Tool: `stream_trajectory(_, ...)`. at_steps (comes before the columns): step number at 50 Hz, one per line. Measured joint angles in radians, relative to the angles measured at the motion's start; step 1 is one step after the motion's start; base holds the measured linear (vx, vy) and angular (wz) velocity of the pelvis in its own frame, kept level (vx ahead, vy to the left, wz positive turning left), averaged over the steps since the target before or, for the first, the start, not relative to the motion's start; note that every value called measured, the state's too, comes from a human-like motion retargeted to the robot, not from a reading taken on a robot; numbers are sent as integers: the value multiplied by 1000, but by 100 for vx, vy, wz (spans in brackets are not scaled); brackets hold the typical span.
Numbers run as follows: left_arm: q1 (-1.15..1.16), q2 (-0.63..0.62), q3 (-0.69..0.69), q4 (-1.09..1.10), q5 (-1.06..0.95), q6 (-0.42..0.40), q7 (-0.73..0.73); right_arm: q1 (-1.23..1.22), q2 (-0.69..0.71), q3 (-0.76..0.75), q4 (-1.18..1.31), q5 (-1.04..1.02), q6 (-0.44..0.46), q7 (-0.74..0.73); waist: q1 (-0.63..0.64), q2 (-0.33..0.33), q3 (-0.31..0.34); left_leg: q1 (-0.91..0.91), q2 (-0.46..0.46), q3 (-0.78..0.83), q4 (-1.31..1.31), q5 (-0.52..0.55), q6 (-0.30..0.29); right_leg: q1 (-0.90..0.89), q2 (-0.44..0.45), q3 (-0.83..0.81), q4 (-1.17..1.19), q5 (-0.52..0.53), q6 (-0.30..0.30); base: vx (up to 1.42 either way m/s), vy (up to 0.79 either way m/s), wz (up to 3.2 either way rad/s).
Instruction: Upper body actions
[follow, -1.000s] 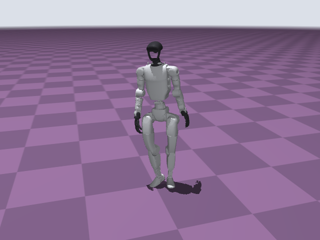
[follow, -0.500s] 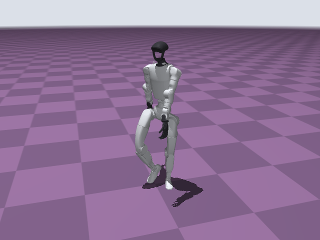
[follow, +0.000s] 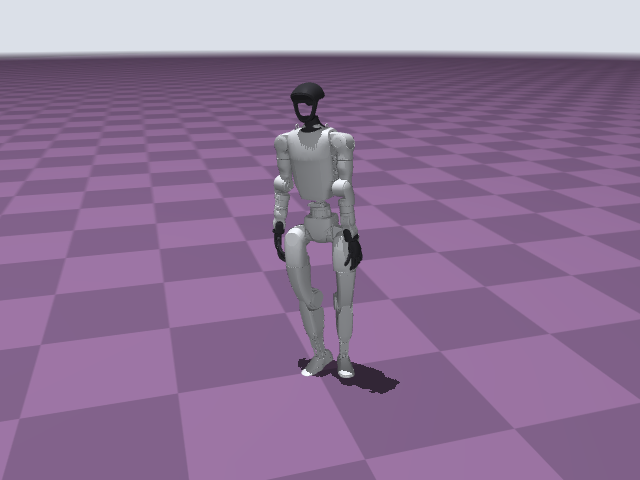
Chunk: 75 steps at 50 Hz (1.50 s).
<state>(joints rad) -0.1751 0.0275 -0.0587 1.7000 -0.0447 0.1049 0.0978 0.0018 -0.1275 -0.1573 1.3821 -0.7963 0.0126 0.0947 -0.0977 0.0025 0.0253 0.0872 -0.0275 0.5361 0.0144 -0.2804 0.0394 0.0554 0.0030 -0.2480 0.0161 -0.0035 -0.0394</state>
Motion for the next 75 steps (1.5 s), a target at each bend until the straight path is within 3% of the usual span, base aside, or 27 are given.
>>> stream_trajectory(8, 22, 33, 27, -34, -11, -6, -4, 111, -53, 5, 223, 64, 76, -97, 141, -19, -43, -20, 12, 0, 9, 7, -25, -17, 12, 14, -11, 3, -25, 14, -12, -7)
stream_trajectory(15, 107, 53, 140, -3, -75, -5, -19, 32, -52, 69, 262, 282, 82, -130, 127, 9, -17, -94, 91, -12, 202, -8, -83, -16, 15, 40, -17, 12, -44, 5, -6, -16)
stream_trajectory(17, 166, 54, 139, 0, -98, 28, -58, 0, -36, 98, 241, 327, 75, -103, 112, 13, -22, -178, 158, 8, 376, 86, -115, -21, 6, 23, -21, 16, -48, 8, -9, 52)
stream_trajectory(19, 197, 67, 125, 0, -101, 59, -116, -57, -10, 110, 202, 349, 76, -78, 86, 15, 17, -307, 249, -65, 627, 219, -139, -10, 4, -27, -31, 19, -55, -14, -17, 106)
stream_trajectory(22, 248, 93, 99, 0, -69, 76, -177, -144, 32, 120, 135, 367, 56, -31, 146, -1, 103, -483, 281, -184, 926, 348, -80, 25, 2, -22, -39, 32, -69, -13, -25, -19)
stream_trajectory(28, 371, 86, 80, 0, 101, 125, -335, -343, 85, 71, 62, 423, 59, 48, 276, 17, 127, -759, 454, -182, 1364, 167, -14, 13, 35, 13, -39, 49, -106, -3, -10, -36)
stream_trajectory(32, 430, 73, 102, 0, 213, 112, -457, -439, 105, 93, 2, 474, 17, 102, 297, 23, 123, -867, 441, -216, 1508, 136, -39, 3, 41, 23, -44, 55, -118, 1, 0, -6)
stream_trajectory(35, 441, 68, 122, 0, 220, 121, -469, -498, 103, 82, -3, 428, 5, 116, 308, 23, 122, -874, 431, -209, 1537, 131, -47, 2, 35, 15, -44, 53, -119, 0, 0, 10)
stream_trajectory(40, 412, 81, 150, 0, 160, 109, -420, -501, 88, 80, 17, 415, -12, 103, 291, 16, 96, -760, 371, -204, 1368, 143, -46, 2, 25, -39, -51, 42, -108, 1, 2, 58)
stream_trajectory(46, 354, 81, 224, 0, 48, 92, -286, -392, 90, 78, 84, 372, -6, 81, 222, -16, 42, -430, 141, -259, 769, 207, -67, 9, -7, -92, -51, 17, -81, 7, 6, 50)
stream_trajectory(48, 331, 82, 252, 0, 1, 78, -255, -349, 89, 81, 119, 361, 1, 69, 215, -20, 25, -284, 68, -274, 487, 128, -95, 7, 0, -84, -44, 6, -77, 2, 7, -12)
stream_trajectory(50, 307, 86, 272, 0, -36, 66, -241, -309, 86, 83, 150, 351, 10, 54, 186, -15, 4, -129, 86, -85, 251, -27, -73, 3, 17, -93, -36, -7, -72, 4, 9, 10)
stream_trajectory(52, 287, 85, 286, 0, -53, 67, -242, -271, 85, 99, 171, 340, 17, 43, 143, -2, -9, -63, 30, -97, 79, 10, -13, 16, 30, -104, -36, -16, -65, 9, 15, 44)
stream_trajectory(53, 272, 86, 290, 0, -54, 71, -247, -254, 86, 109, 174, 334, 20, 43, 98, -2, -21, -57, 20, -152, 37, 39, -24, 12, 27, -130, -38, -20, -60, -3, 19, 86)
stream_trajectory(55, 233, 93, 296, -5, -39, 69, -249, -231, 88, 121, 165, 321, 19, 51, 59, -14, -40, -78, 33, -134, 6, 71, -57, -14, 13, -148, -42, -21, -52, -21, 16, 60)
stream_trajectory(60, 154, 126, 203, -36, -23, 41, -208, -217, 82, 128, 123, 307, -6, 67, 96, -36, 3, -85, 8, -141, 34, 46, -20, -12, -9, -130, -42, -4, -39, -11, 13, -14)
stream_trajectory(70, 140, 105, 224, -28, -72, 42, -190, -208, 83, 144, 20, 182, -64, 116, 99, -36, -18, -50, -19, -92, 22, 16, 8, -10, -31, -84, -6, -21, -11, -2, 14, -24)
stream_trajectory(75, 118, 87, 145, 0, -43, 65, -190, -157, 58, 98, -11, 126, -87, 99, 101, -34, 1, -28, -35, -107, 29, 0, 31, -10, -52, -82, 77, -65, 4, -5, 16, -5)
